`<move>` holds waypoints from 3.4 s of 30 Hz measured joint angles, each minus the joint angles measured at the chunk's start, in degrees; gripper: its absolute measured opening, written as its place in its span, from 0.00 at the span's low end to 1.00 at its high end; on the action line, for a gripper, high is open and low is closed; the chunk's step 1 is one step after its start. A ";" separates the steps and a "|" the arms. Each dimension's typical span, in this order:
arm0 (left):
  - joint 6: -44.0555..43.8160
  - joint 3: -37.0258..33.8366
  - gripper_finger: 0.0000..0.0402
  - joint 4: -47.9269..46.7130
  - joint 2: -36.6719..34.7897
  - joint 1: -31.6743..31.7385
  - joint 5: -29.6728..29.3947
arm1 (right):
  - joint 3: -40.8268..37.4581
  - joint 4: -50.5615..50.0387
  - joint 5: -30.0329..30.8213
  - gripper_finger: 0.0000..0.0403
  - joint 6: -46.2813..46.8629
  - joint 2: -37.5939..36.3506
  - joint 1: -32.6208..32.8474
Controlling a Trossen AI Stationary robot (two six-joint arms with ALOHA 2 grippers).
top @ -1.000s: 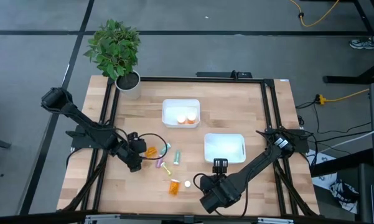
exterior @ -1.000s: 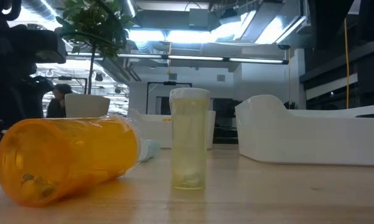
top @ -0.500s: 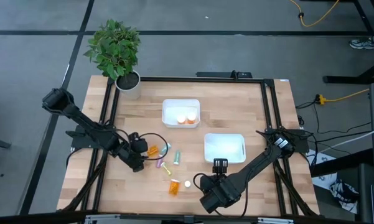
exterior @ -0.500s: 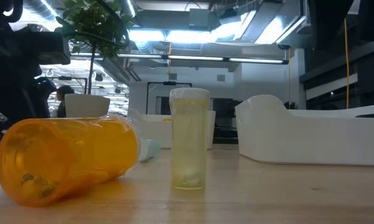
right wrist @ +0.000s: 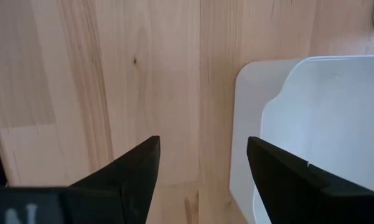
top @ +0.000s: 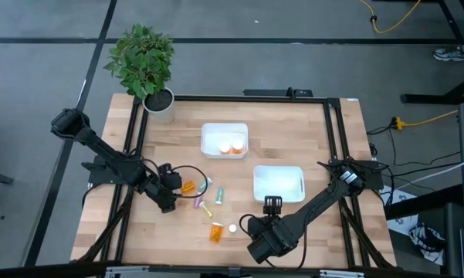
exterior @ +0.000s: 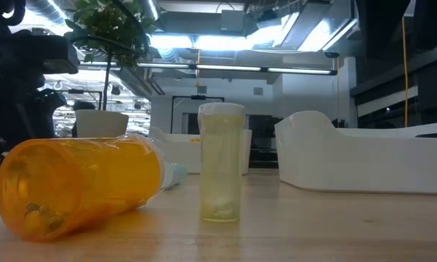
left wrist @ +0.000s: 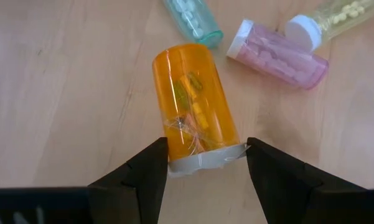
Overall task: Pick and place medicine bottles into bin by pill shape (circle, oval)
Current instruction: Put the large orange pill bottle into the top white bin
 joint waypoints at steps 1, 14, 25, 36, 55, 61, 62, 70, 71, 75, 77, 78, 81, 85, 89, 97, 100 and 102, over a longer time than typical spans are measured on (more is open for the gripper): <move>-0.34 0.00 0.50 0.10 0.00 0.00 -0.10 | 0.00 0.00 0.01 0.60 0.00 0.00 0.00; -5.25 0.04 0.68 -0.24 -0.09 0.00 -0.52 | 0.00 0.02 0.00 0.60 0.13 0.00 0.01; -7.70 0.15 0.70 -0.87 -0.87 0.01 0.03 | 1.62 0.19 0.42 0.60 -8.58 0.02 -2.08; -7.38 0.20 0.69 -8.17 -12.51 4.19 1.34 | 7.78 7.88 5.57 0.60 -29.80 0.02 -7.83; 1.33 0.20 0.69 -16.48 -27.29 18.42 -0.58 | 6.67 47.91 -11.97 0.60 -52.37 3.35 -21.54; 1.78 0.20 0.69 -15.96 -28.52 22.57 -2.41 | 6.64 52.46 -18.44 0.60 -52.06 9.04 -24.92; 1.78 0.20 0.69 -15.81 -28.71 23.11 -4.06 | 6.64 53.05 -18.46 0.60 -52.07 10.08 -25.33; 2.99 0.20 0.69 -15.82 -29.34 26.17 -7.58 | 6.60 64.01 -18.69 0.60 -52.09 16.37 -27.66; 3.56 0.20 0.69 -15.86 -29.28 26.16 -7.41 | 6.60 65.08 -18.69 0.60 -52.06 16.77 -27.78; 4.60 0.20 0.69 -15.91 -29.36 26.10 -7.60 | 6.60 67.94 -18.60 0.60 -52.09 17.27 -28.07; 4.62 0.20 0.69 -15.82 -29.44 26.10 -8.19 | 6.60 68.68 -18.64 0.60 -52.06 17.27 -28.03; 4.62 0.20 0.69 -15.88 -29.53 26.10 -8.50 | 6.60 68.79 -18.64 0.60 -52.06 17.27 -28.01; 4.65 0.20 0.69 -15.70 -29.77 26.10 -9.50 | 6.60 70.49 -18.69 0.60 -51.73 17.27 -27.99; 4.65 0.20 0.69 -15.49 -29.75 26.10 -9.53 | 6.60 71.14 -18.71 0.63 -47.81 17.27 -28.30; 4.64 0.20 0.69 -15.49 -29.75 26.10 -9.51 | 6.60 70.80 -18.64 0.72 -45.93 17.30 -28.92; 4.80 0.20 0.69 -15.49 -29.75 26.10 -9.48 | 6.60 70.84 -18.62 0.83 -43.35 17.90 -29.17; 4.80 0.20 0.69 -15.49 -29.75 26.10 -9.48 | 6.60 69.64 -18.54 0.83 -44.60 17.90 -29.17; 4.80 0.20 0.69 -15.49 -29.75 26.10 -9.48 | 6.60 67.65 -17.07 0.83 -45.22 17.90 -29.19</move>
